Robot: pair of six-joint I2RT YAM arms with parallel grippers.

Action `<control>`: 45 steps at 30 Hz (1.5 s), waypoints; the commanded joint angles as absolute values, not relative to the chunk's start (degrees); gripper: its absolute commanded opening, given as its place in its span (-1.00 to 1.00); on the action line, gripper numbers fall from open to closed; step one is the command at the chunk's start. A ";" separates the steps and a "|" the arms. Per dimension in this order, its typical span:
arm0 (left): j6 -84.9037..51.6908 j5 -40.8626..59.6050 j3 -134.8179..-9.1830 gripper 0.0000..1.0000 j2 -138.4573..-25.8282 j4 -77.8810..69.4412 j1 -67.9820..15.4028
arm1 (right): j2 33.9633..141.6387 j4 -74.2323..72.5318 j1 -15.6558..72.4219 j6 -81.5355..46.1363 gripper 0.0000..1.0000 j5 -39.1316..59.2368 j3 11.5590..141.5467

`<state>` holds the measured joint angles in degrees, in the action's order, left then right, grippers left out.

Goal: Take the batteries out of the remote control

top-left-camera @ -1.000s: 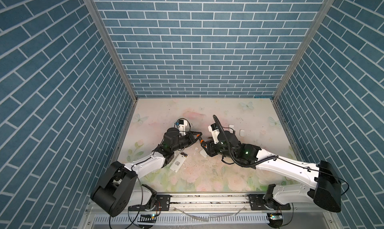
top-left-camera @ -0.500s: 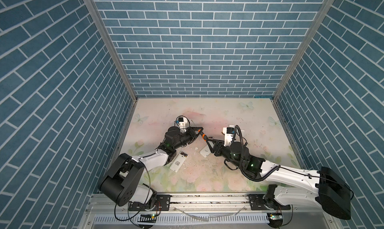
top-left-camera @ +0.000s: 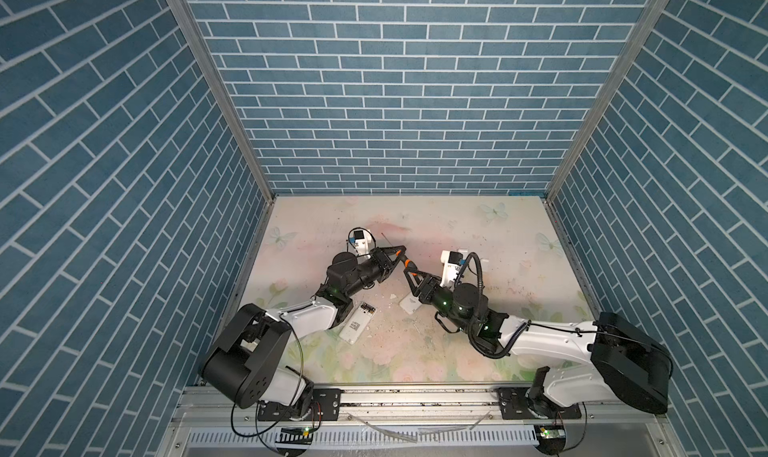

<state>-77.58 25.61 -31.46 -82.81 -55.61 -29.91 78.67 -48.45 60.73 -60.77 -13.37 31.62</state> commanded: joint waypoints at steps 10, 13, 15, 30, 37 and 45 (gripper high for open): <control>-77.43 27.58 -29.82 -1.00 -79.72 -57.14 -30.02 | 80.58 -54.21 56.93 -65.06 -0.11 -9.02 33.60; -76.99 27.73 -29.79 -1.00 -78.91 -56.03 -30.02 | 80.86 -52.62 56.47 -65.20 -0.12 -8.24 34.78; -76.82 27.60 -29.63 -1.00 -78.50 -55.67 -29.97 | 81.12 -52.26 56.23 -65.28 -0.12 -7.44 35.42; -76.31 28.21 -30.21 -1.00 -78.36 -54.37 -30.05 | 84.09 -51.94 55.44 -66.27 -0.32 -4.05 38.17; -76.19 28.41 -29.88 -1.00 -78.53 -54.31 -30.10 | 85.30 -53.04 55.07 -66.35 -0.64 -3.82 38.33; -75.56 29.35 -29.64 -1.00 -77.71 -52.85 -30.03 | 85.17 -52.05 54.61 -65.85 -1.00 -3.28 38.08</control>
<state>-78.48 27.11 -30.11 -79.29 -53.58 -29.76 84.55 -51.70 55.44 -64.95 -3.07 36.10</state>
